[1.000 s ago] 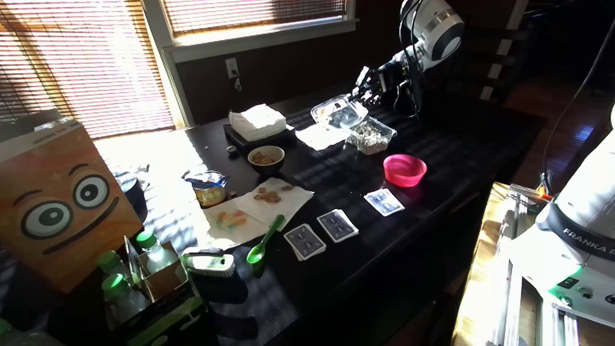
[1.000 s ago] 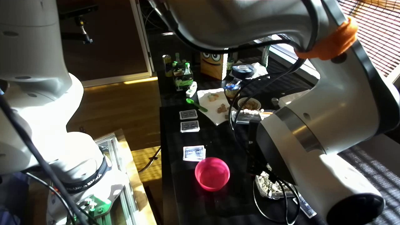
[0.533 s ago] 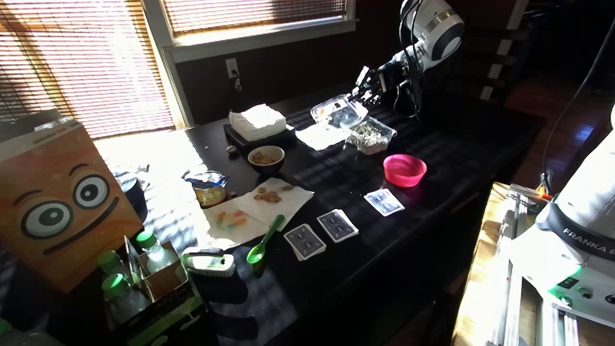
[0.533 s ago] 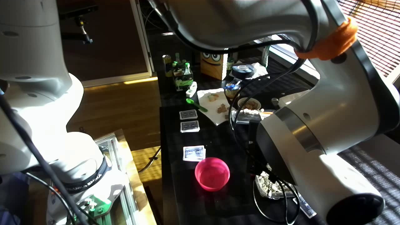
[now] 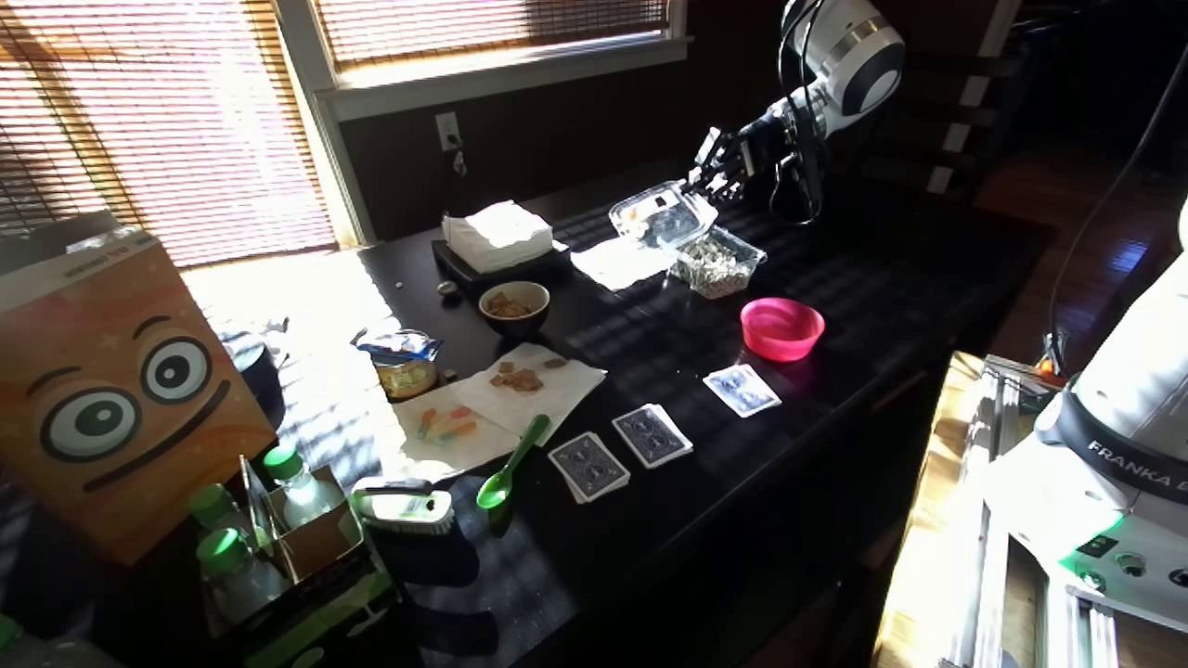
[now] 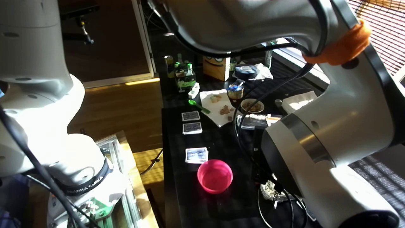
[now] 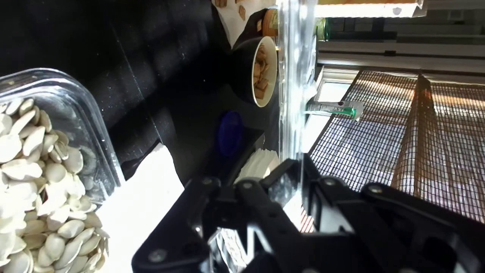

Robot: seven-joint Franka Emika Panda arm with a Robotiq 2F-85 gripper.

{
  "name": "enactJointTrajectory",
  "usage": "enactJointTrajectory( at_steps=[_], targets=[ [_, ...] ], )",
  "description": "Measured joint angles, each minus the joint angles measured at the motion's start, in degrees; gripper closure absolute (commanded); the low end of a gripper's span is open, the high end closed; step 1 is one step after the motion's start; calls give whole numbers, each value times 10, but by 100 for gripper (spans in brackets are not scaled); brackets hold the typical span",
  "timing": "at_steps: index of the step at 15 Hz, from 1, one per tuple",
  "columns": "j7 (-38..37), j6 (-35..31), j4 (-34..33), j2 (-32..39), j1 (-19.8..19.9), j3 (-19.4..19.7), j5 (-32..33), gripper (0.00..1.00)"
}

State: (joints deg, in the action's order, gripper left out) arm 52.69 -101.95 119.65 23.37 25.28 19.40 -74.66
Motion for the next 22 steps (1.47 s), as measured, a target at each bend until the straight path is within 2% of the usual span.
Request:
enactJointTrajectory(
  at_steps=[22],
  targets=[
    [-2,-10,-40,5,70,42,0,98]
  ],
)
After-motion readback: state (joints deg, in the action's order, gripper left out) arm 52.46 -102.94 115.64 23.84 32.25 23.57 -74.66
